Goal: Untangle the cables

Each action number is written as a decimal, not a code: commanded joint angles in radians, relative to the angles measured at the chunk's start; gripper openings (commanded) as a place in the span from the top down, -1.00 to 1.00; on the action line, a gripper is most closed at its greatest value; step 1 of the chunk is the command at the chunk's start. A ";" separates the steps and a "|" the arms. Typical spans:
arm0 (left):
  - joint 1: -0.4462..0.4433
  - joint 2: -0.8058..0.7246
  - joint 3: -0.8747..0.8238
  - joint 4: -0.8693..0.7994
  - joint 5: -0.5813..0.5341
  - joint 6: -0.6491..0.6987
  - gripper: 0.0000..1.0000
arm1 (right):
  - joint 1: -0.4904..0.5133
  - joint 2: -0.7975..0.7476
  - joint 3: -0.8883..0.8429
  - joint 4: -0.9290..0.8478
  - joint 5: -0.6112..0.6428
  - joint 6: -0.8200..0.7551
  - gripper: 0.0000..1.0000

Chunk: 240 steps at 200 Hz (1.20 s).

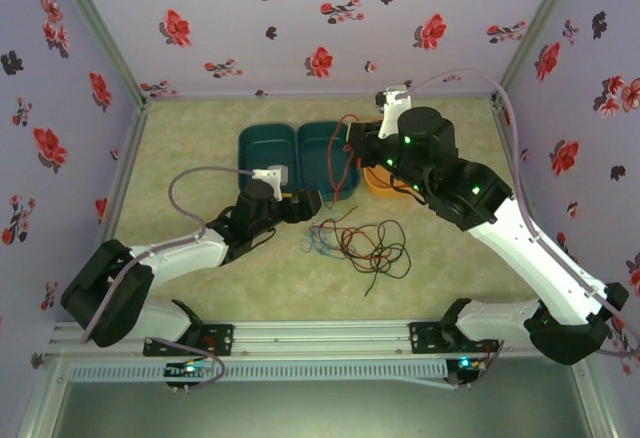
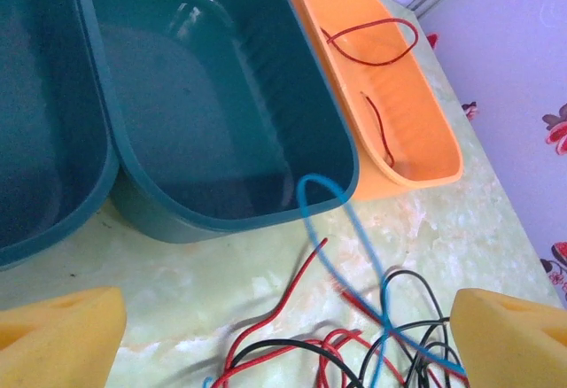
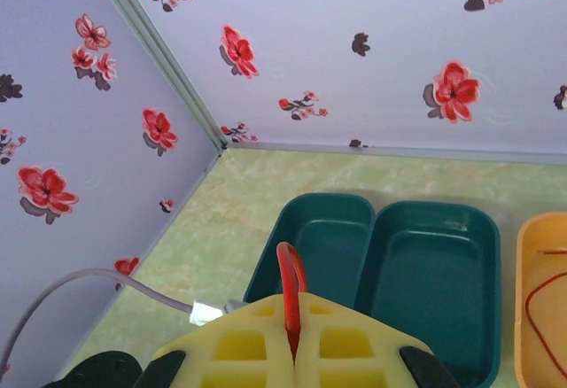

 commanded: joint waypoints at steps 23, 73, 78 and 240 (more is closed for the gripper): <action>-0.024 0.069 0.077 -0.017 0.026 0.069 -0.87 | -0.005 -0.016 0.037 -0.056 0.018 -0.028 1.00; -0.075 0.171 0.135 -0.002 0.055 0.081 -0.70 | -0.005 -0.081 0.031 -0.123 0.085 -0.025 1.00; -0.081 0.181 0.141 -0.001 0.056 0.081 -0.67 | -0.005 -0.087 0.033 -0.131 0.085 -0.025 1.00; -0.146 0.290 0.134 0.006 0.062 0.032 -0.36 | -0.011 -0.111 0.180 -0.273 0.355 -0.139 1.00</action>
